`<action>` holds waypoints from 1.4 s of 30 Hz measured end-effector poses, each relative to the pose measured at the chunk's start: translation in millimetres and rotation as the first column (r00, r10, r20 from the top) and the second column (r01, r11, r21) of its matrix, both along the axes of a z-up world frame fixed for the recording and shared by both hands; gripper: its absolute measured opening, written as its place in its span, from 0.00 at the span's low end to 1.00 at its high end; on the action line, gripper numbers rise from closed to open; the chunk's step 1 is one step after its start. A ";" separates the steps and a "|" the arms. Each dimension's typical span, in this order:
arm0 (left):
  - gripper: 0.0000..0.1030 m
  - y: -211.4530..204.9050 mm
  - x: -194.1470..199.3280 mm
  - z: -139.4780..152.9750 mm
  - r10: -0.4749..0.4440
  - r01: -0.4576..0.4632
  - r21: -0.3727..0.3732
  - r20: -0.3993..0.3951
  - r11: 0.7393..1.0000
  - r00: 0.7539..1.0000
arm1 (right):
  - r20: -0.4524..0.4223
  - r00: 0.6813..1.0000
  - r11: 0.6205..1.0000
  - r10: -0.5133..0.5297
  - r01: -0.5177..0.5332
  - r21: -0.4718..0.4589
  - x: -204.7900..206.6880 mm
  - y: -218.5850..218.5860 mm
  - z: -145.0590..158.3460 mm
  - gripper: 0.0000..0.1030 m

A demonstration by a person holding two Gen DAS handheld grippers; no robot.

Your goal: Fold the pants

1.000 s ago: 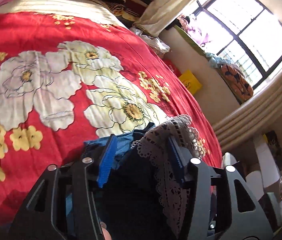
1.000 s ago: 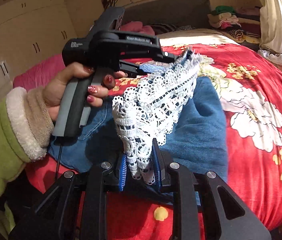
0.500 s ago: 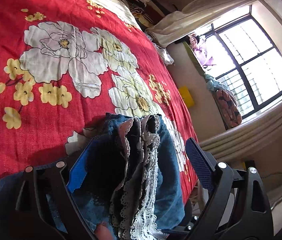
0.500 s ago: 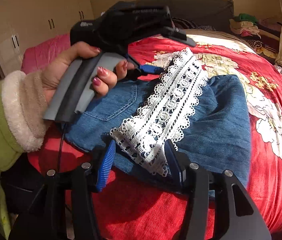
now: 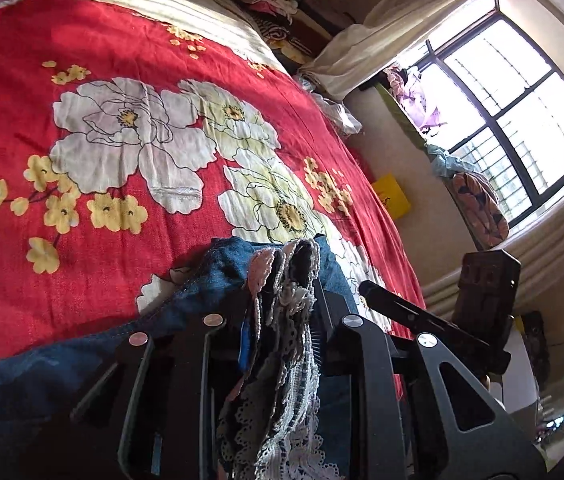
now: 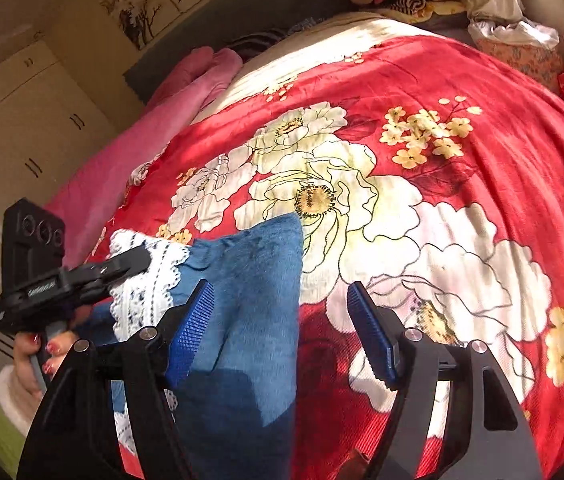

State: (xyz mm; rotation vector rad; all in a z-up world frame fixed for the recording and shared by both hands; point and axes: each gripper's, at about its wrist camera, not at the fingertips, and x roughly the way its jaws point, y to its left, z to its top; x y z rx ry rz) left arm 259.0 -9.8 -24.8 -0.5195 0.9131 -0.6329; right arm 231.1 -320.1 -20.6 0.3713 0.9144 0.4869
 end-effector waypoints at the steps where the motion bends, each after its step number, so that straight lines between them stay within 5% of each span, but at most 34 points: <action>1: 0.15 5.6 -4.3 0.5 0.018 -0.018 -0.011 0.001 1.000 1.000 | -0.029 0.999 0.999 0.017 -0.016 0.032 9.8 2.7 -5.8 0.64; 6: 0.21 17.2 2.8 -24.9 0.105 -0.100 0.085 -0.061 0.991 0.993 | -0.095 0.994 0.999 0.046 -0.047 -0.001 31.3 24.1 -25.5 0.35; 9: 0.36 19.5 10.4 -38.6 0.148 -0.136 0.130 -0.083 0.982 0.986 | -0.090 0.995 0.997 0.039 -0.044 -0.065 33.4 29.4 -29.2 0.33; 11: 0.38 18.9 12.8 -42.6 0.153 -0.141 0.124 -0.086 0.982 0.985 | -0.067 0.997 0.992 0.040 -0.047 -0.117 32.6 33.7 -29.9 0.33; 14: 0.43 23.3 8.9 -39.6 0.159 -0.150 0.102 -0.083 0.983 0.984 | -0.035 0.998 0.983 0.053 -0.058 -0.172 27.1 38.3 -27.7 0.35; 18: 0.60 36.6 -15.4 -13.8 0.183 -0.181 0.050 -0.032 0.982 0.983 | 0.021 0.999 0.991 0.033 -0.030 -0.128 7.1 22.0 -7.2 0.49; 22: 0.66 39.8 -52.8 10.5 0.185 -0.186 0.033 0.019 0.982 0.983 | 0.078 0.997 0.996 0.028 -0.021 -0.091 -26.0 6.2 14.1 0.57; 29: 0.68 26.3 -117.2 4.9 0.151 -0.148 0.048 -0.044 0.988 0.988 | 0.144 0.989 0.996 0.037 -0.025 -0.087 -85.0 -2.1 24.3 0.64; 36: 0.68 14.2 -147.0 -14.9 0.094 -0.101 -0.035 -0.171 0.994 0.981 | 0.112 0.993 0.998 0.049 -0.043 -0.055 -121.2 -5.7 10.3 0.65; 42: 0.67 -1.0 -151.9 -25.1 0.101 -0.096 0.034 -0.207 0.995 0.973 | 0.082 0.994 0.996 0.078 -0.073 -0.056 -137.0 -5.9 -3.3 0.65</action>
